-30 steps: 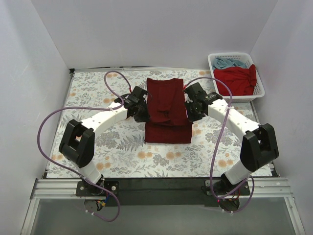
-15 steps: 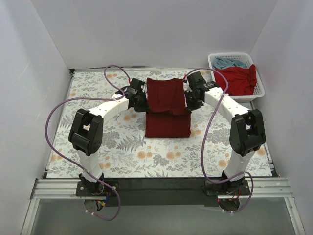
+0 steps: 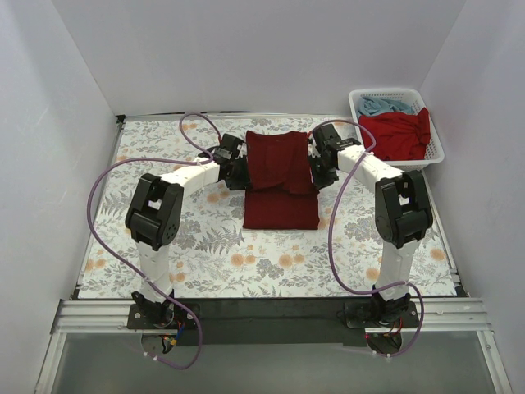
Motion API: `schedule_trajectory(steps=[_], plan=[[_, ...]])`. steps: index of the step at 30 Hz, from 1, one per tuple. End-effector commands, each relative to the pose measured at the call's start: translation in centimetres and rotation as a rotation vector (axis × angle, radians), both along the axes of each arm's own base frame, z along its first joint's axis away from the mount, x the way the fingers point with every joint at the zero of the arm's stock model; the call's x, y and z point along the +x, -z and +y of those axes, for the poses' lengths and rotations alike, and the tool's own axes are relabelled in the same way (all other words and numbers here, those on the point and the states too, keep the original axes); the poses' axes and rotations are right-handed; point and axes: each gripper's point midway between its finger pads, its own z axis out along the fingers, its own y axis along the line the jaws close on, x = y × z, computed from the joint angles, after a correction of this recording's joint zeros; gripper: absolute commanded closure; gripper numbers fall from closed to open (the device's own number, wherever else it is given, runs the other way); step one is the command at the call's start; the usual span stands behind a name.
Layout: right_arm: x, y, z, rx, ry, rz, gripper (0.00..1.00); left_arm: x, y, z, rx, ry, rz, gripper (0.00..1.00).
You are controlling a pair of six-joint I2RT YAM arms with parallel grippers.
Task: Fold and stack the t-shirts
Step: Fold the tshirt
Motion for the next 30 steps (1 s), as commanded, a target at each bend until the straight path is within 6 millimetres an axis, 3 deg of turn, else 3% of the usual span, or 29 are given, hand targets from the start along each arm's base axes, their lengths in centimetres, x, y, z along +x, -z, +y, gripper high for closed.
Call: schedule_trajectory(steps=[1,3,8,11,13,15,19,24,30], plan=[[1.8,-2.4,0.5,0.034,0.001,-0.077,0.83,1.7,-3.0,0.2,-0.010,0.008,-0.097,0.67],[1.8,-3.4,0.5,0.043,0.011,-0.106,0.82,1.6,-3.6,0.7,0.005,-0.003,-0.118,0.54],[0.9,-4.9,0.6,0.063,0.014,-0.144,0.75,0.0,-6.8,0.6,-0.036,-0.016,-0.159,0.52],[-0.1,-5.3,0.6,0.066,0.025,-0.177,0.72,-2.5,-6.6,-0.7,-0.039,0.016,-0.145,0.52],[-0.8,-5.6,0.8,0.078,0.028,-0.196,0.59,-4.2,-6.6,-1.3,-0.054,0.024,-0.135,0.54],[-1.5,-6.0,1.4,0.099,0.009,-0.208,0.58,-5.3,-6.7,-2.1,-0.046,0.032,-0.143,0.55],[-3.2,-4.7,3.5,0.149,-0.047,-0.207,0.59,-7.0,-4.8,-3.5,-0.041,0.062,-0.107,0.61],[-4.2,-2.5,6.2,0.218,-0.090,-0.156,0.71,-8.7,-1.4,-4.3,-0.012,0.087,-0.031,0.68],[-1.5,-0.9,7.9,0.229,-0.094,-0.165,0.73,-11.2,1.3,-3.3,0.016,0.083,0.045,0.68]])
